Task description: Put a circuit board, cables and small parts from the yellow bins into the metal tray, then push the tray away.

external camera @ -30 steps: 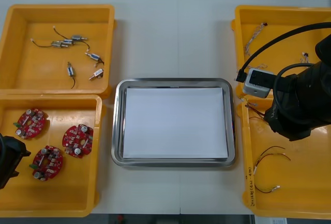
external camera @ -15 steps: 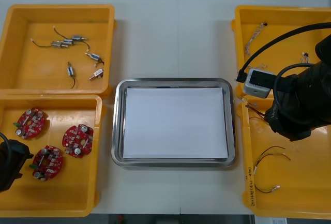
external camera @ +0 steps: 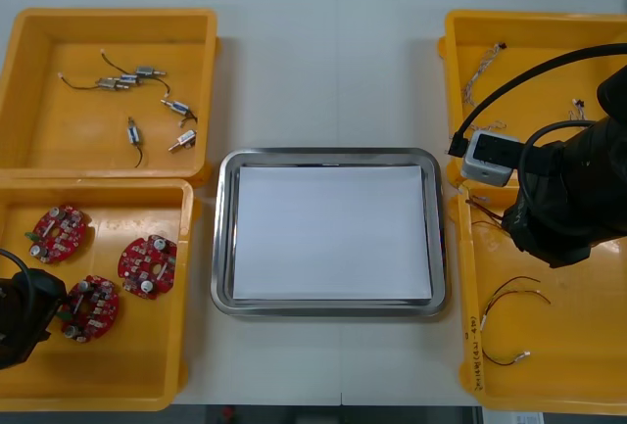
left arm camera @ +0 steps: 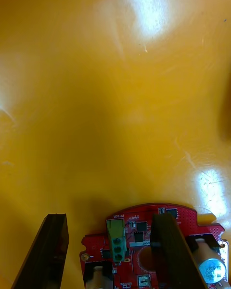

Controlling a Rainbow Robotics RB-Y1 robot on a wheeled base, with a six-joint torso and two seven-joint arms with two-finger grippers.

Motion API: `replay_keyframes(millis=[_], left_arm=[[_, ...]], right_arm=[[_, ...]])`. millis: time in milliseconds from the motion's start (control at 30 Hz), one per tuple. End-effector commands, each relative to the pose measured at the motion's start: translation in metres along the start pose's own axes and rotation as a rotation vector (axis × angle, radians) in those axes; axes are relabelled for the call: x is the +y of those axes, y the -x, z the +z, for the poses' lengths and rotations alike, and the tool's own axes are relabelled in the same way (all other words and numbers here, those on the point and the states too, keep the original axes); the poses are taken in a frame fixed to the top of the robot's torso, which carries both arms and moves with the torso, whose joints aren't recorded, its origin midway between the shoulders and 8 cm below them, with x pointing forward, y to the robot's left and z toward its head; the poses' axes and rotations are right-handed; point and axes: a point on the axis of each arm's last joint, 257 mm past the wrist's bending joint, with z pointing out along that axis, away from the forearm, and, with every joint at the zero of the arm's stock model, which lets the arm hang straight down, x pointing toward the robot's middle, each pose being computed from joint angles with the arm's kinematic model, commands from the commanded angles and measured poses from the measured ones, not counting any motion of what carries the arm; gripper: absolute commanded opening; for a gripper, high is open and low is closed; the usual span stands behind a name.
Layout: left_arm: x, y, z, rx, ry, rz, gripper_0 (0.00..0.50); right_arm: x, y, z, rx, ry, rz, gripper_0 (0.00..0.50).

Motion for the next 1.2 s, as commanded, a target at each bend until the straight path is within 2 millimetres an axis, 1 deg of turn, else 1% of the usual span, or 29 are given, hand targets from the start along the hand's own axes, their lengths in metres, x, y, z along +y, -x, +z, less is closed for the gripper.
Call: replay_keyframes(millis=[33, 533, 600, 633, 667, 700, 733, 767, 1033, 1200], left_arm=[[0.0145, -0.0112, 0.0069, 0.012, 0.021, 0.014, 0.5], [0.0172, -0.0128, 0.0126, 0.001, 0.028, 0.032, 0.5], [0.0168, -0.0133, 0.0133, 0.001, 0.028, 0.034, 0.435], [0.0163, -0.0134, 0.013, 0.001, 0.027, 0.036, 0.303], [0.016, -0.0141, 0.013, 0.004, 0.026, 0.037, 0.159], [0.0164, -0.0144, 0.0133, 0.005, 0.027, 0.037, 0.099], [0.0164, -0.0138, 0.0131, 0.004, 0.026, 0.036, 0.008], [0.0163, -0.0143, 0.0132, 0.005, 0.026, 0.037, 0.0], [0.0154, -0.0137, 0.0123, 0.006, 0.023, 0.037, 0.0], [0.0122, -0.0096, 0.0092, 0.003, 0.015, 0.032, 0.0]], right_arm=[[-0.0076, -0.0028, -0.0101, 0.023, -0.047, -0.007, 0.0], [-0.0064, -0.0031, -0.01, 0.024, -0.043, -0.009, 0.0], [-0.0056, -0.003, -0.01, 0.024, -0.04, -0.009, 0.0], [-0.0056, -0.0034, -0.01, 0.026, -0.04, -0.009, 0.0], [-0.0056, -0.0034, -0.01, 0.026, -0.04, -0.009, 0.0], [-0.0059, -0.0035, -0.0101, 0.025, -0.041, -0.009, 0.0], [-0.0059, -0.0035, -0.0101, 0.025, -0.041, -0.009, 0.0], [-0.0059, -0.0035, -0.0101, 0.025, -0.041, -0.009, 0.0], [-0.0056, -0.003, -0.01, 0.024, -0.04, -0.009, 0.0], [-0.0052, -0.0034, -0.01, 0.025, -0.038, -0.01, 0.0]])
